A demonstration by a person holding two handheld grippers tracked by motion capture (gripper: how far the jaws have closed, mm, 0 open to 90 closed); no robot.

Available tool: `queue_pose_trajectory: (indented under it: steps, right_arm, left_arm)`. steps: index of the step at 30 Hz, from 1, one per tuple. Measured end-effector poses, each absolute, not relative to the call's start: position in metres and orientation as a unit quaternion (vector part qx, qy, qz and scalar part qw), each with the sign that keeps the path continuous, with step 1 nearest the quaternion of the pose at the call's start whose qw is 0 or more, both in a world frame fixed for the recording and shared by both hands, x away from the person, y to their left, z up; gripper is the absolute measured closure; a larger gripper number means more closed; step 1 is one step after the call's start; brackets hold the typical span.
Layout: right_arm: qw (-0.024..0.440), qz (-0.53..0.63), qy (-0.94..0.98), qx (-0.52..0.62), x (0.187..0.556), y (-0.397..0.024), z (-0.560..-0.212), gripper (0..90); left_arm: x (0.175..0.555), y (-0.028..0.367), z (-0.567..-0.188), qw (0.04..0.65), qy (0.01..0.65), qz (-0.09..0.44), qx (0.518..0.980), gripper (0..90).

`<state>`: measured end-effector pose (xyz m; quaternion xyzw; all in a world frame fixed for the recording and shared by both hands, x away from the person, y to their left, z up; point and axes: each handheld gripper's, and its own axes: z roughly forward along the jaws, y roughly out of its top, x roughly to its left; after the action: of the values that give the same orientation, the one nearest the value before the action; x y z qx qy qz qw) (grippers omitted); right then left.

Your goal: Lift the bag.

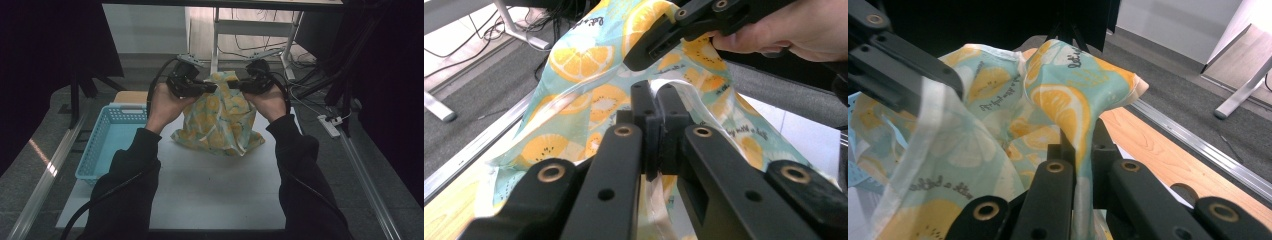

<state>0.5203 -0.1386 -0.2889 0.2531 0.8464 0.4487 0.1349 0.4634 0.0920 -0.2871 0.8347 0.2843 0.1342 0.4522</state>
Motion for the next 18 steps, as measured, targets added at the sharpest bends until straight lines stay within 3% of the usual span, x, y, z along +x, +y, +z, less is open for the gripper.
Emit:
queue_pose_trajectory:
  steps: [8, 11, 13, 18]
  right_arm:
    - [0.133, 0.450, 0.847, 0.252, 0.5199, -0.1368, -0.2929, 87.3]
    - [0.131, 0.449, 0.847, 0.252, 0.5196, -0.1365, -0.2934, 80.5]
    - [0.134, 0.450, 0.846, 0.252, 0.5190, -0.1368, -0.2939, 77.5]
    - [0.134, 0.455, 0.843, 0.254, 0.5178, -0.1412, -0.2964, 68.2]
  left_arm:
    - [0.4636, 0.0913, -0.2891, 0.455, 0.285, 0.134, 0.833, 88.7]
    - [0.4637, 0.0908, -0.2897, 0.450, 0.283, 0.138, 0.836, 87.7]
    - [0.4631, 0.0915, -0.2911, 0.450, 0.278, 0.149, 0.835, 77.5]
    - [0.4606, 0.0959, -0.2946, 0.448, 0.281, 0.155, 0.835, 62.3]
